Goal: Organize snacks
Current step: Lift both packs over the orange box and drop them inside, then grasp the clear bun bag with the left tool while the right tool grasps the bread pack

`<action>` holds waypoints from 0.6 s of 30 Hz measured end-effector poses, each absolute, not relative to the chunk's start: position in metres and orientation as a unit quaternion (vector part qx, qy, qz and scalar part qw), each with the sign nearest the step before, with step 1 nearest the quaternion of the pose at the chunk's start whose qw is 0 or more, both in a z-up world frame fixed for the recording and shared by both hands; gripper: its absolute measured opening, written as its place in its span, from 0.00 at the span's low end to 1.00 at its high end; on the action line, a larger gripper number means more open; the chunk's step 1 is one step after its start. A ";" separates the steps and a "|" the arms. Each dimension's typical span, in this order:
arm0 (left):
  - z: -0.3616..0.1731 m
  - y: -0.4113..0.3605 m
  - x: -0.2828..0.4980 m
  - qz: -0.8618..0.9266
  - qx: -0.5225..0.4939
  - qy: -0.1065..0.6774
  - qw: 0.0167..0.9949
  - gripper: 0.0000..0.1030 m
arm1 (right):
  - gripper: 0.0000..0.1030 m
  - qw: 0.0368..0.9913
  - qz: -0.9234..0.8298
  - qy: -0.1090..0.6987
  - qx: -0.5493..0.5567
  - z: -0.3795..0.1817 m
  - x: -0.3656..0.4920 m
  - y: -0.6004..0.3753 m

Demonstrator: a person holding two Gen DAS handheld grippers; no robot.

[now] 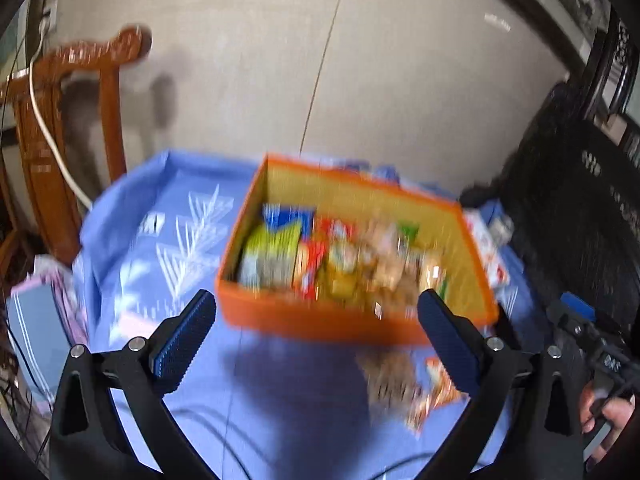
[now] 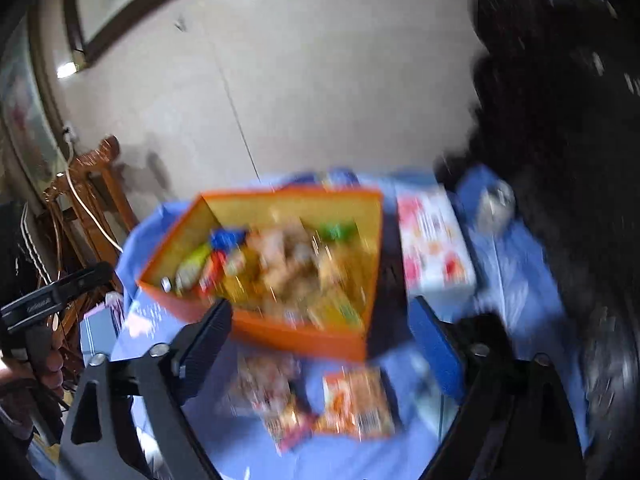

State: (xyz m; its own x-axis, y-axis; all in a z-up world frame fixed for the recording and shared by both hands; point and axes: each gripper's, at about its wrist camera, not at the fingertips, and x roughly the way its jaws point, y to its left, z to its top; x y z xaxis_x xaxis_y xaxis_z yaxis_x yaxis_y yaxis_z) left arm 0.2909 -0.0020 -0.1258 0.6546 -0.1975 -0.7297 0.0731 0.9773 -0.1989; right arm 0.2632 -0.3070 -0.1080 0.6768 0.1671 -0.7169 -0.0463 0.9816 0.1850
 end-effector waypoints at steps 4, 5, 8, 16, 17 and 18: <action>-0.150 -0.005 0.267 -0.085 -0.070 0.434 0.894 0.96 | 0.83 0.891 0.038 0.446 0.080 -0.149 0.243 -0.317; -0.155 -0.006 0.261 -0.088 -0.066 0.440 0.891 0.96 | 0.83 0.887 0.036 0.454 0.079 -0.156 0.240 -0.318; -0.166 -0.011 0.250 -0.096 -0.055 0.454 0.884 0.96 | 0.83 0.871 0.032 0.484 0.080 -0.182 0.235 -0.320; -0.177 -0.025 0.240 -0.107 -0.038 0.473 0.874 0.96 | 0.70 0.843 0.034 0.532 0.069 -0.233 0.258 -0.320; -0.176 -0.025 0.241 -0.106 -0.038 0.474 0.873 0.96 | 0.70 0.840 0.034 0.537 0.071 -0.238 0.263 -0.320; -0.176 -0.025 0.242 -0.105 -0.038 0.475 0.873 0.96 | 0.69 0.837 0.034 0.541 0.073 -0.241 0.266 -0.321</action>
State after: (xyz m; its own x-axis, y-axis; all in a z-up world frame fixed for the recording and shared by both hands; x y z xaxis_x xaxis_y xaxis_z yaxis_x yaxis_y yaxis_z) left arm 0.2419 -0.0246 -0.1764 0.5273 -0.2203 -0.8206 0.1476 0.9749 -0.1668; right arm 0.2662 -0.3206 -0.2413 0.4121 0.1352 -0.9011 0.0221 0.9872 0.1582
